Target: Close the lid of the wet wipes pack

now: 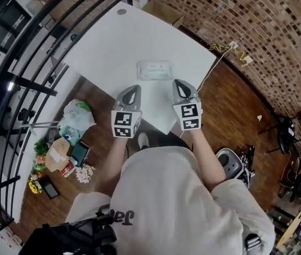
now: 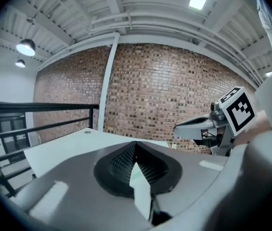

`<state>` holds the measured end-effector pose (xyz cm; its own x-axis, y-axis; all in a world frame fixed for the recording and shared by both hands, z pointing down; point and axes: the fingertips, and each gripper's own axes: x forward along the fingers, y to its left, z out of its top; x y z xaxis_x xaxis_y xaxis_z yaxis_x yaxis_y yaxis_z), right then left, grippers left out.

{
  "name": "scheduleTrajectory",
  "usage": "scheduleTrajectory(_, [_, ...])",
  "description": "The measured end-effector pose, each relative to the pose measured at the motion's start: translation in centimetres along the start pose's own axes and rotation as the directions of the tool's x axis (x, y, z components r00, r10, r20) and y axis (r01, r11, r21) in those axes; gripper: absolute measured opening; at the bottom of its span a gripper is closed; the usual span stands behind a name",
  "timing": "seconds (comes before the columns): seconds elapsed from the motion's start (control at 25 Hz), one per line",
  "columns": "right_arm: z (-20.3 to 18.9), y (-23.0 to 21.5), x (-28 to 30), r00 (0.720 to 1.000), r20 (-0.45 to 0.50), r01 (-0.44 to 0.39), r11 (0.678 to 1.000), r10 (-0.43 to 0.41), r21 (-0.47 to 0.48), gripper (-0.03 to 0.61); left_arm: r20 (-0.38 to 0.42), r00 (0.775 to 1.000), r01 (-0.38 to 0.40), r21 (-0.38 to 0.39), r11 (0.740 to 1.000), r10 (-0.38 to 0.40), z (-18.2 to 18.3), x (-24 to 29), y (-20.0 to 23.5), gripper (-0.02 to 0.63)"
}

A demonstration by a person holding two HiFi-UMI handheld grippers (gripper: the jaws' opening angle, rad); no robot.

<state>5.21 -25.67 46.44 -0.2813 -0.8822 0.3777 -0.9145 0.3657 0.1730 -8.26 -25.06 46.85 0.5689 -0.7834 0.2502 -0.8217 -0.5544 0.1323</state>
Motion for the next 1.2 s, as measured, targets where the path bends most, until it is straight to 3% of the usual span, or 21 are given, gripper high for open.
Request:
scheduleTrajectory(0.08, [1.9, -0.2, -2.2, 0.996, 0.089, -0.001, 0.993, -0.01, 0.12, -0.014, 0.053, 0.999, -0.002, 0.022, 1.0, 0.001, 2.1, -1.2, -1.2, 0.017])
scheduleTrajectory(0.16, [3.2, -0.2, -4.5, 0.984, 0.177, -0.056, 0.964, 0.01, 0.259, -0.013, 0.093, 0.996, -0.01, 0.036, 0.999, 0.007, 3.6, -2.3, -2.8, 0.017])
scheduleTrajectory(0.24, [4.2, 0.2, -6.7, 0.97, 0.242, -0.109, 0.946, 0.034, 0.305, -0.012, 0.121, 0.993, -0.011, 0.049, 0.999, 0.005, 4.5, -3.5, -4.6, 0.017])
scheduleTrajectory(0.44, [3.8, 1.3, -12.2, 0.954, 0.289, -0.149, 0.959, 0.075, 0.242, -0.012, 0.134, 0.991, -0.03, 0.075, 0.997, 0.02, 4.4, -6.1, -9.2, 0.017])
scheduleTrajectory(0.72, [-5.2, 2.7, -25.5, 0.956, 0.249, -0.213, 0.953, 0.157, 0.214, -0.012, 0.062, 0.998, -0.011, 0.024, 1.0, 0.01, -1.6, -11.6, -21.5, 0.017])
scheduleTrajectory(0.8, [-7.5, 1.7, -28.6, 0.962, 0.232, -0.199, 0.948, 0.142, 0.246, -0.012, 0.075, 0.997, -0.034, 0.005, 0.999, 0.034, -1.0, -13.8, -23.5, 0.017])
scheduleTrajectory(0.92, [-9.9, -0.1, -31.7, 0.971, 0.199, -0.189, 0.94, 0.136, 0.283, -0.012, 0.097, 0.992, -0.081, 0.064, 0.995, 0.075, 0.6, -16.6, -26.5, 0.017])
scheduleTrajectory(1.04, [-10.4, -0.9, -33.3, 0.981, 0.162, -0.142, 0.954, 0.102, 0.263, -0.012, 0.133, 0.987, -0.102, 0.109, 0.989, 0.087, 0.9, -18.4, -30.0, 0.017])
scheduleTrajectory(1.2, [-7.9, -0.2, -35.7, 0.973, 0.213, -0.133, 0.966, 0.085, 0.221, -0.012, 0.165, 0.98, -0.124, 0.096, 0.988, 0.107, 0.8, -19.0, -32.5, 0.017])
